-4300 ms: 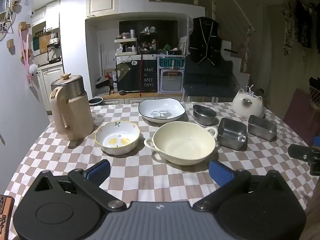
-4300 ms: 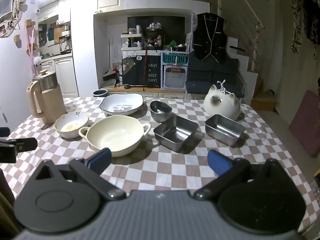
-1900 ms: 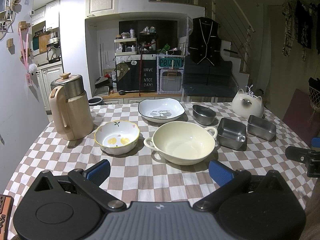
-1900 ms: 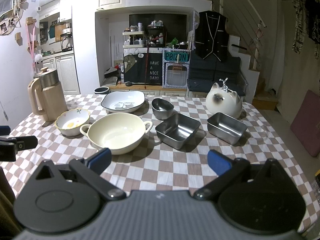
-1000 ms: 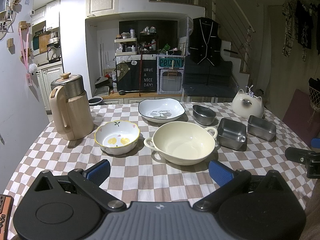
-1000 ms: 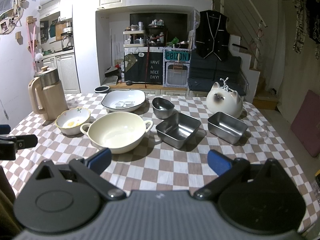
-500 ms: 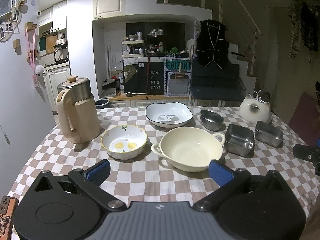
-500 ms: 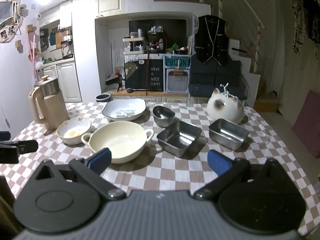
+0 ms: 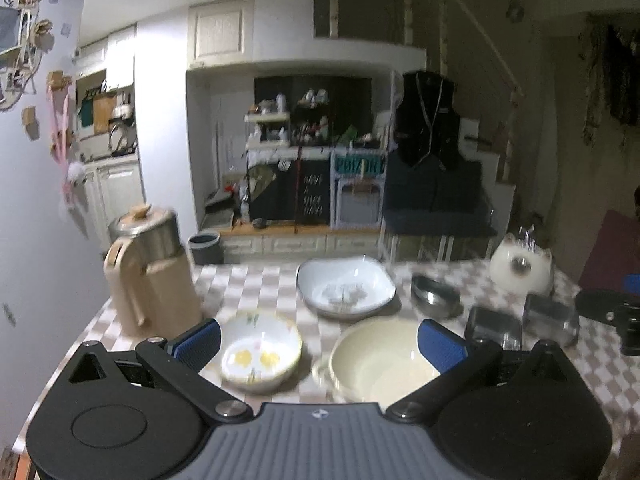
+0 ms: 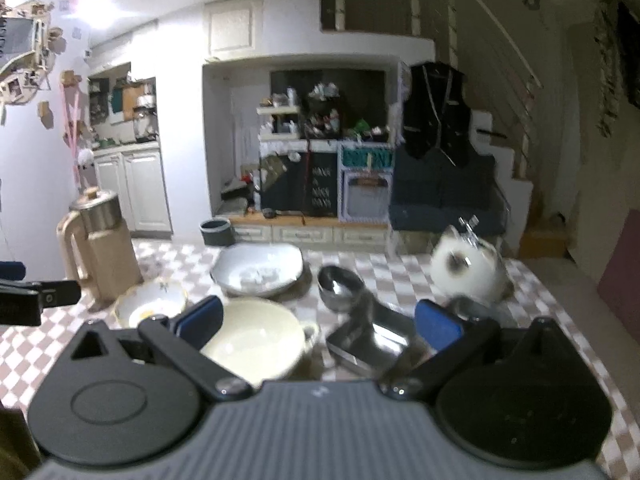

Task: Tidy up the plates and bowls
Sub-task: 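Reach the left tool to the white square plate's rim while the right tool grips it too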

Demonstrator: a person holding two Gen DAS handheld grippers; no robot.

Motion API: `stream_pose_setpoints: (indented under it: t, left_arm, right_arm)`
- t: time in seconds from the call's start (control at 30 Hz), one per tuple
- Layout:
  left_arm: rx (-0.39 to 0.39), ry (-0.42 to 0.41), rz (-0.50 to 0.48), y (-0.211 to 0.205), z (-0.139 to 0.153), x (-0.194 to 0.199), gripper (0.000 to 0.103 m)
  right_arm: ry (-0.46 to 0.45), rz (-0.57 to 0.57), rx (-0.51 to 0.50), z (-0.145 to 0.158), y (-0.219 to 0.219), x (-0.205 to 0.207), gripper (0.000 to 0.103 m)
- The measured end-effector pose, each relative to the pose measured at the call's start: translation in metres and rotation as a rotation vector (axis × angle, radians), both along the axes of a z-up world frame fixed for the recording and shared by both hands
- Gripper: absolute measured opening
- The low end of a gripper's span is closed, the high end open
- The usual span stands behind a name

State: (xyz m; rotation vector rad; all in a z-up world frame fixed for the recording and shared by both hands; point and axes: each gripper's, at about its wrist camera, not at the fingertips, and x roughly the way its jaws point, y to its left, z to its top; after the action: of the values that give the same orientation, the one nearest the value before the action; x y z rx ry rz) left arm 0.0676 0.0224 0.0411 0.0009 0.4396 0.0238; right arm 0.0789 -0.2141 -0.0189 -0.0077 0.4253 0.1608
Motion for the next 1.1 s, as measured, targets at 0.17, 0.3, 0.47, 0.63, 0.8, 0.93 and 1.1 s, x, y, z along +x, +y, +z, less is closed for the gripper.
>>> stream_pose_setpoints:
  t: [0.17, 0.3, 0.47, 0.63, 0.8, 0.93, 1.1]
  left_arm:
    - [-0.018, -0.022, 0.005, 0.006, 0.006, 0.034, 0.103]
    - [-0.016, -0.028, 0.021, 0.011, 0.008, 0.062, 0.103]
    - [-0.031, -0.038, 0.051, 0.018, 0.008, 0.100, 0.103]
    - [-0.021, -0.039, 0.078, 0.024, -0.002, 0.135, 0.103]
    - [-0.035, -0.017, 0.082, 0.032, -0.015, 0.169, 0.103]
    - [-0.022, 0.017, 0.067, 0.038, -0.026, 0.200, 0.103]
    - [-0.034, 0.058, 0.112, 0.050, -0.042, 0.240, 0.103]
  right_arm:
    - [-0.042, 0.037, 0.002, 0.009, 0.004, 0.034, 0.103]
    - [-0.044, 0.033, 0.018, 0.012, 0.005, 0.061, 0.103]
    - [-0.043, 0.020, 0.026, 0.007, 0.011, 0.092, 0.103]
    - [-0.032, 0.042, 0.054, -0.003, 0.016, 0.117, 0.103]
    - [-0.031, 0.064, 0.076, -0.015, 0.021, 0.143, 0.103]
    - [-0.012, 0.068, 0.081, -0.022, 0.025, 0.167, 0.103]
    - [0.026, 0.124, 0.094, -0.034, 0.030, 0.201, 0.103]
